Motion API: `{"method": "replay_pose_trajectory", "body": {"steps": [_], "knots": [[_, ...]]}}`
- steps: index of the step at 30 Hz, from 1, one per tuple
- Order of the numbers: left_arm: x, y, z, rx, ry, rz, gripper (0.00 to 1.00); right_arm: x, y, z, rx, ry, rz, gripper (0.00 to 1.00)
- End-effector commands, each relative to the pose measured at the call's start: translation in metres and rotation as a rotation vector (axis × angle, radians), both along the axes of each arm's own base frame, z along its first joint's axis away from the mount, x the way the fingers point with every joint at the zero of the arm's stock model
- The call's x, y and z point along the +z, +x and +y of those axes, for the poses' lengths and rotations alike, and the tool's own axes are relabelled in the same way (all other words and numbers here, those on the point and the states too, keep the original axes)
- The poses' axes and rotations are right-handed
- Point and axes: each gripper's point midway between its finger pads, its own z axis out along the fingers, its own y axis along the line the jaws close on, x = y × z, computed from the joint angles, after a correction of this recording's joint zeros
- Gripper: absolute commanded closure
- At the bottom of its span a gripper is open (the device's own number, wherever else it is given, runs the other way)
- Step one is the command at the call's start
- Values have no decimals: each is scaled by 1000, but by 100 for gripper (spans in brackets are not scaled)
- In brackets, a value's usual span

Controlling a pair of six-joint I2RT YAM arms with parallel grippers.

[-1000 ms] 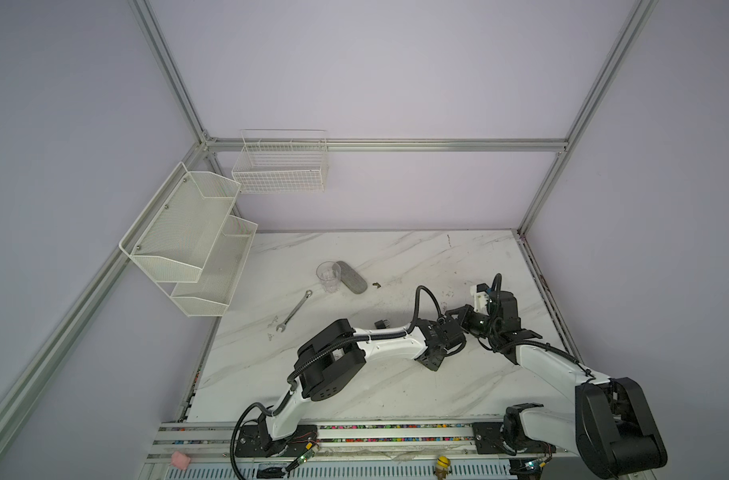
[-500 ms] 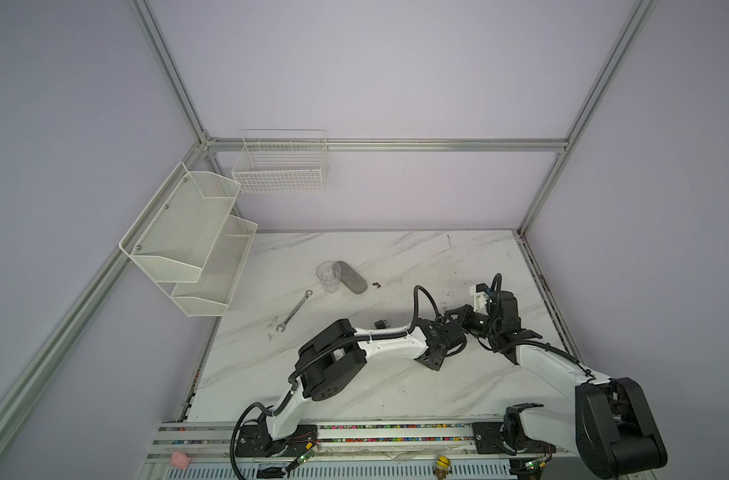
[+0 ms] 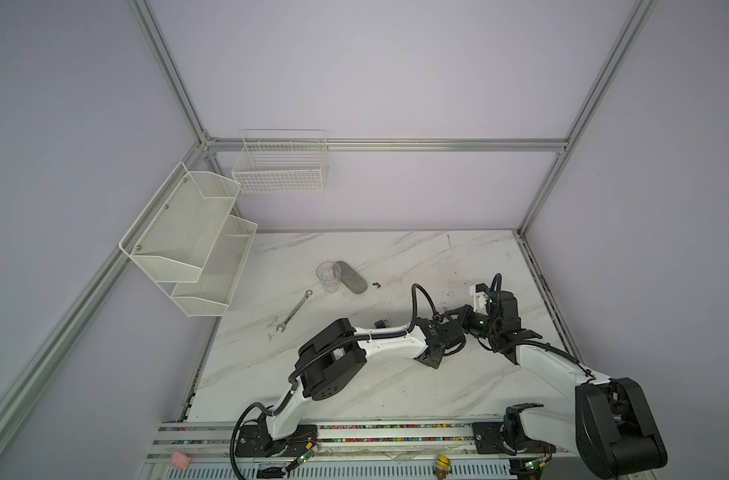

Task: Unlock with the key
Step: 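Close the left gripper on the brass padlock body, then lift the brass padlock with the left gripper while the right brings the key closer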

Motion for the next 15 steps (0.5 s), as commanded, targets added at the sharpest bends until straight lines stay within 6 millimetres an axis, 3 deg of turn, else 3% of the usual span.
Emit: {"method": "replay_pose_trajectory", "body": {"steps": [1, 7, 15], "knots": [[-22, 1, 35, 30, 144, 16, 77, 19, 6, -1, 10, -7, -53, 100], [0, 7, 28, 26, 89, -18, 90, 22, 3, -5, -7, -28, -50, 100], [68, 16, 32, 87, -94, -115, 100, 43, 0, -14, -38, -68, -90, 100]]}}
